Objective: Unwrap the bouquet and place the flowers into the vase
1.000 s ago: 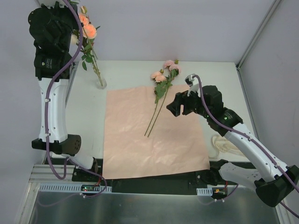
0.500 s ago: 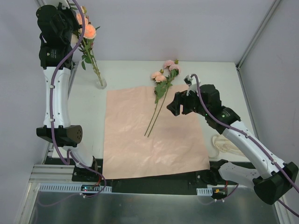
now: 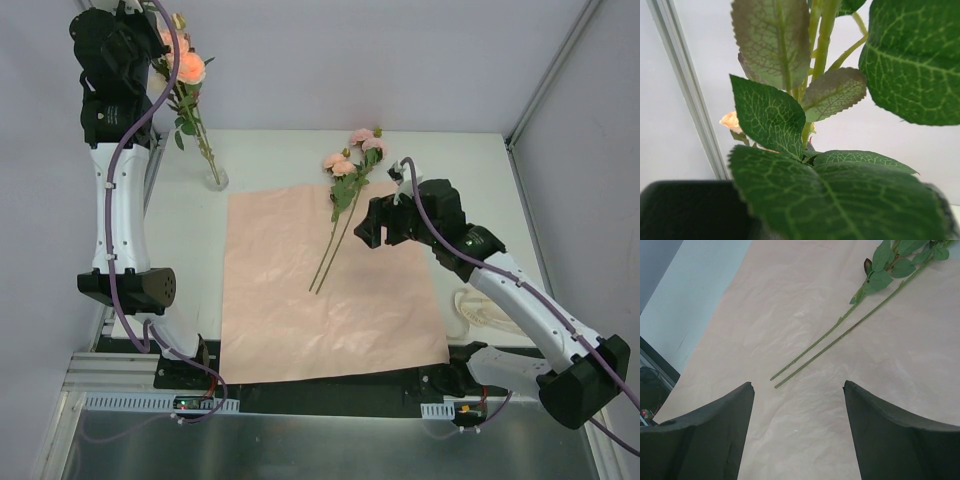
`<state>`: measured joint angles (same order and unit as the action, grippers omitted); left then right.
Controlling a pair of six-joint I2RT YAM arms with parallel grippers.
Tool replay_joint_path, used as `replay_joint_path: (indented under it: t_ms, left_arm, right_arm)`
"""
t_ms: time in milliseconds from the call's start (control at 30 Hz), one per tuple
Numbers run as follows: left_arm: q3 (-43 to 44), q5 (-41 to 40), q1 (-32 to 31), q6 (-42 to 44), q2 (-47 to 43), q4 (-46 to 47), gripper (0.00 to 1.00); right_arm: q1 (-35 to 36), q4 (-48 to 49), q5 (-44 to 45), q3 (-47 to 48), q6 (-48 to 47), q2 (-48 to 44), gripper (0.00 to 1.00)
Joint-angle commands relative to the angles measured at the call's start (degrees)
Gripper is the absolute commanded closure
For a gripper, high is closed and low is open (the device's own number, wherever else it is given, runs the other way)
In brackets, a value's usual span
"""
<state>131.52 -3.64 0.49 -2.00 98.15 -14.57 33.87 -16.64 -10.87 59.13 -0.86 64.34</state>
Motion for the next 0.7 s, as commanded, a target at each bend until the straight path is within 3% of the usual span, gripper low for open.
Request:
replay_joint_path:
  t_ms: [0, 667]
  left_arm:
    - [-0.82, 3.02, 0.48, 1.47, -0.76, 7.0, 1.0]
    - [-9.53, 3.02, 0.48, 1.47, -2.35, 9.21, 1.0]
  right_arm:
    - [-0.21, 0.91, -0.55, 2.39, 0.69, 0.35, 0.25]
    - [-0.21, 0.91, -1.26, 2.65, 3.32, 1.85, 0.25]
